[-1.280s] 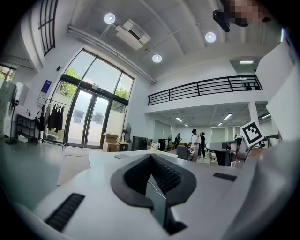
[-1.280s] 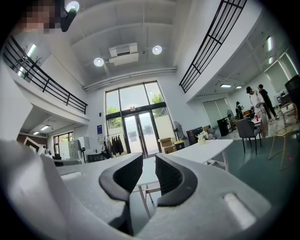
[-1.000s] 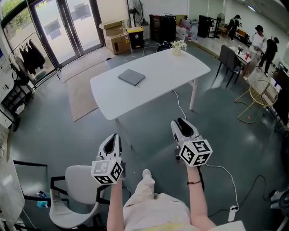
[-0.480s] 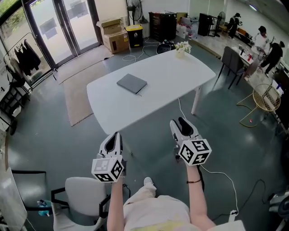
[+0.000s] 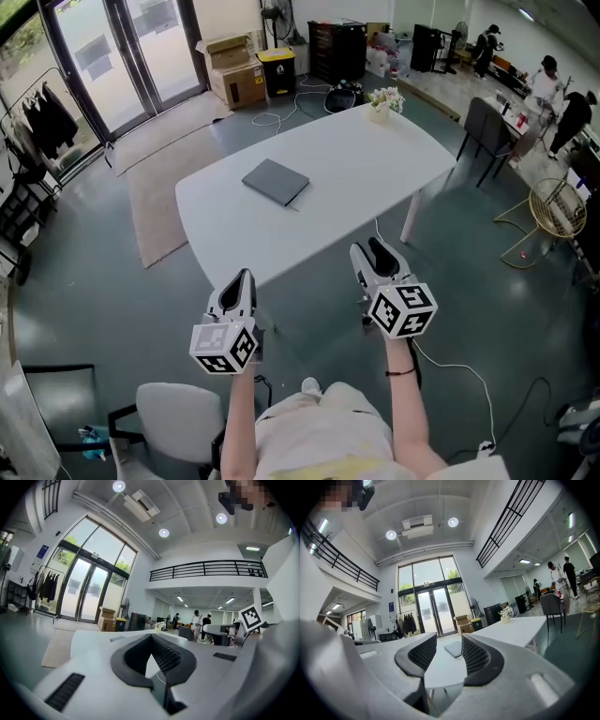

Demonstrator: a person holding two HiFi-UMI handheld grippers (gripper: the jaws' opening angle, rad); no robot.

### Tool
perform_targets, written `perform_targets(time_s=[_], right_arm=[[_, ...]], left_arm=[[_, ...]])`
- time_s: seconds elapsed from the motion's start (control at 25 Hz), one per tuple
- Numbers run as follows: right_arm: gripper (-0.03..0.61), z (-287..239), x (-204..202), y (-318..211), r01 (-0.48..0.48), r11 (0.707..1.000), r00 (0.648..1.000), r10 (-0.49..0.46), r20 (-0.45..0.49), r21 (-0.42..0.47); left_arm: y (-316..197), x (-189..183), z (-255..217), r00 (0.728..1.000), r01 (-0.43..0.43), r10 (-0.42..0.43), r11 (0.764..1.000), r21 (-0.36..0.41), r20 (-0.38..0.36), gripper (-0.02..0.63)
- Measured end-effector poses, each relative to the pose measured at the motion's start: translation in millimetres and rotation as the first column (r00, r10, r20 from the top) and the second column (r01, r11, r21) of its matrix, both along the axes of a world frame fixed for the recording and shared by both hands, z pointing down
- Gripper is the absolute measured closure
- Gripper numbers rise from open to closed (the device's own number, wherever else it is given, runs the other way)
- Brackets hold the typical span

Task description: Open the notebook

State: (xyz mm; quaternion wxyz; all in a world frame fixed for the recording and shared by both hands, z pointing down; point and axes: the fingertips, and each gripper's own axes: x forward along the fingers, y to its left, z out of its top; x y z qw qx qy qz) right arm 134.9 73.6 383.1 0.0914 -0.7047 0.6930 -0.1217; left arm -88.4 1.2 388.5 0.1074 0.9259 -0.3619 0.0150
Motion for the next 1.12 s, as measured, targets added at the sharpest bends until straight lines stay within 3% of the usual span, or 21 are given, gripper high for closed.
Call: perform_targets(time_s=[0.72,1.12], right_arm=[[0.431,21,20,-97,0.052,0.997,0.997,-0.048,0.066,-0.055],[0.431,35,51,-188,0.165,0.981,0.983,-0.155,0.099,-0.102]], left_arm=[[-78,10,25,0.998,0.058,-0.058,0.995,-0.084,0.003,0.614],[-148,51,41,0.993,0.118,-0.12,0.982,-0.149,-0.004,0.614]])
